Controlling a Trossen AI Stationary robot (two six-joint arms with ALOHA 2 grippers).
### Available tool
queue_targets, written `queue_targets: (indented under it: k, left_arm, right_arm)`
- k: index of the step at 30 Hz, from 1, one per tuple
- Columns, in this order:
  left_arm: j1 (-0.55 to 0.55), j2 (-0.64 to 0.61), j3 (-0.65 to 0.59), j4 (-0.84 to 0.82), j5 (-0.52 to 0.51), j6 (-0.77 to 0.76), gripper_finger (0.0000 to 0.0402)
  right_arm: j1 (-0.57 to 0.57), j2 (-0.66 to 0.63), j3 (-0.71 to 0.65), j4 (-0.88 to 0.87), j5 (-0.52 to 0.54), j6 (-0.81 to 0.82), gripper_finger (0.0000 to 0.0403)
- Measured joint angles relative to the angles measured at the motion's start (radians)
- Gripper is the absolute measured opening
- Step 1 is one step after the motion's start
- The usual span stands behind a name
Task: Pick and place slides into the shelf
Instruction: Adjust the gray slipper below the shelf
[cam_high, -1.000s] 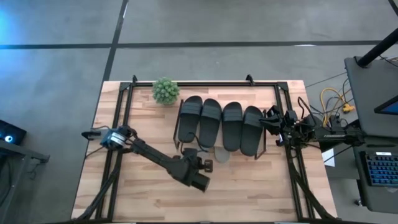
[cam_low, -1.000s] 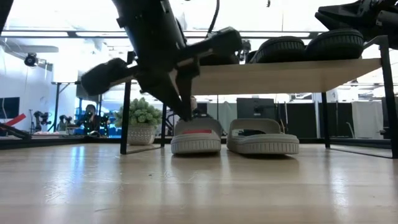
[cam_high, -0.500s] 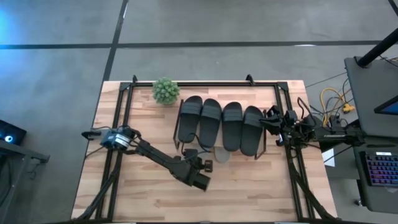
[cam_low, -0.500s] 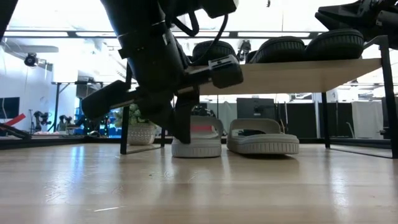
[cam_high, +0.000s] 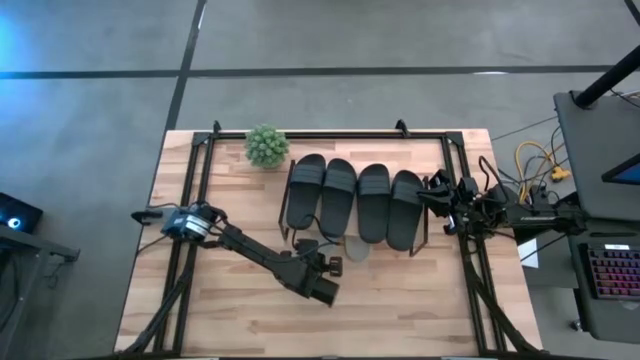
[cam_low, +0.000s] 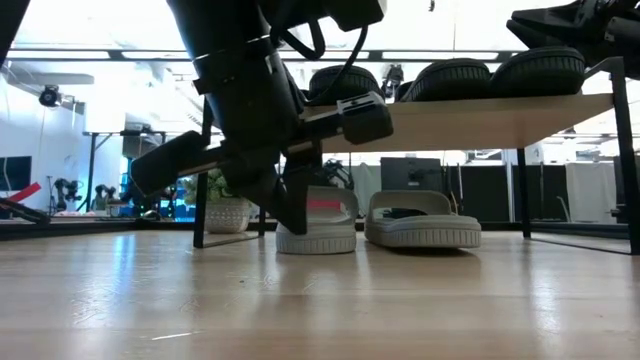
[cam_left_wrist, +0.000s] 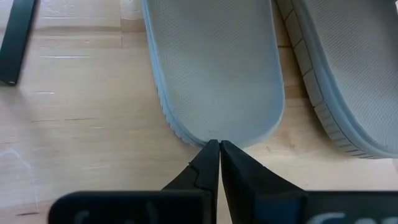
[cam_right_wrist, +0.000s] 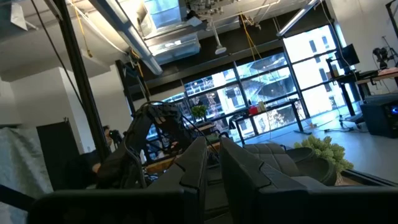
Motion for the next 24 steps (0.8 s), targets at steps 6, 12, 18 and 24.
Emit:
queue_targets:
  k: [6,12,18,24]
  left_arm:
    - [0.001,0.0,0.012,-0.015,0.008,-0.001,0.0004]
    - [0.0,0.0,0.03,-0.069,0.012,-0.026,0.0004]
    - [0.0,-0.012,0.03,-0.091,0.007,-0.027,0.0004]
    - [0.0,-0.052,0.03,-0.117,-0.013,-0.026,0.0004]
  right_arm:
    - [0.0,0.0,0.0,0.0,0.0,0.0,0.0038]
    - [0.0,0.0,0.0,0.0,0.0,0.0,0.0038]
    - [0.0,0.0,0.0,0.0,0.0,0.0,0.0038]
    - [0.0,0.0,0.0,0.0,0.0,0.0,0.0038]
